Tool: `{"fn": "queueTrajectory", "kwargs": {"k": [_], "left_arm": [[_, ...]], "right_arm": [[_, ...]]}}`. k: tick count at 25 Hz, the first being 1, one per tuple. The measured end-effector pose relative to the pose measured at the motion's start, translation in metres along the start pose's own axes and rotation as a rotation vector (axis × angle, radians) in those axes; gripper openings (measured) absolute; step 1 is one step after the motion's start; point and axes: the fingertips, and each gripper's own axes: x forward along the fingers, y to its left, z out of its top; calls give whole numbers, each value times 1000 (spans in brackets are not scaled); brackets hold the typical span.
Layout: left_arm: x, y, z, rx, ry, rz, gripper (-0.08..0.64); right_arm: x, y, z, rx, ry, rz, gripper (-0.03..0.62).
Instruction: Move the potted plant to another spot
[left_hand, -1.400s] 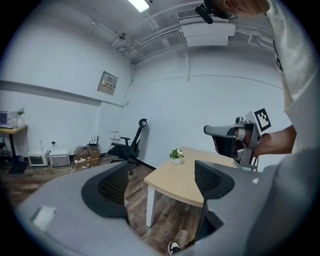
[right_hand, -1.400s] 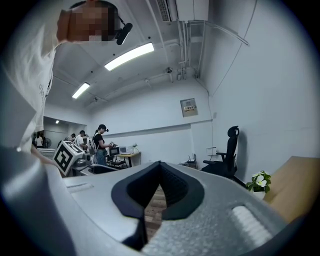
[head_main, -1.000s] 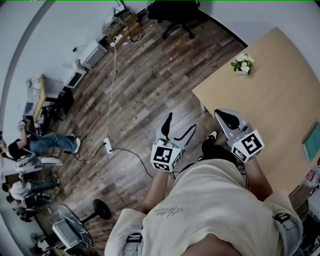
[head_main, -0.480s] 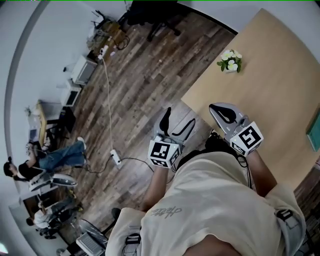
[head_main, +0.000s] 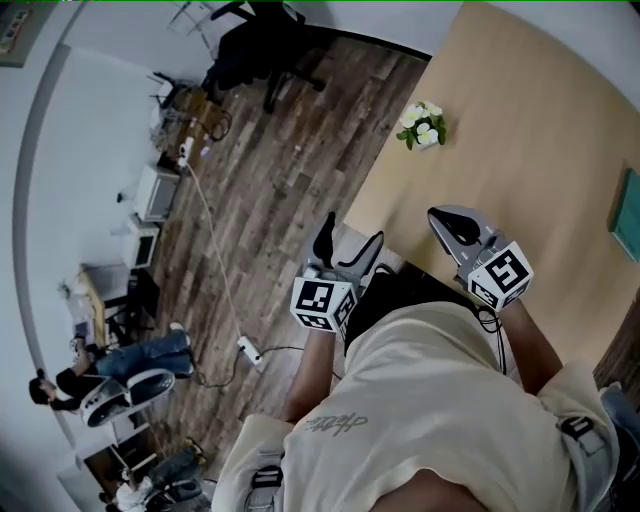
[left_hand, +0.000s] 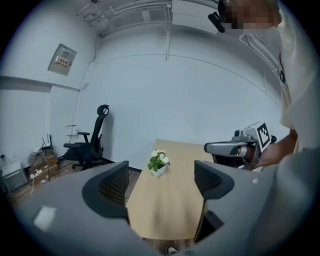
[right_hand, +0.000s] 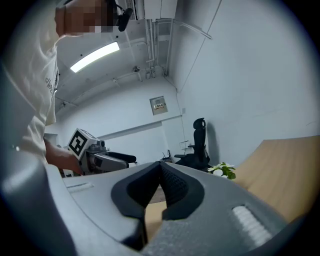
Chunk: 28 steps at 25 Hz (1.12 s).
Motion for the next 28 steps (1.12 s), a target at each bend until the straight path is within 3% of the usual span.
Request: {"fn": "queueTrajectory", "kwargs": {"k": [8,13,20,28], "left_arm": [[27,10,8,22,16,-148,430],[48,34,29,72,-3,-241,427],[60,50,25,95,35,-419,423],[74,68,23,197,66,-574,423]], "right_arm": [[5,-6,-6,3,36,-144,2],[29,-11,16,25,-13,-240,2],[63,-9,31,63,-65,-385,2],[67,-16,31,10,-63,-626,2]]}}
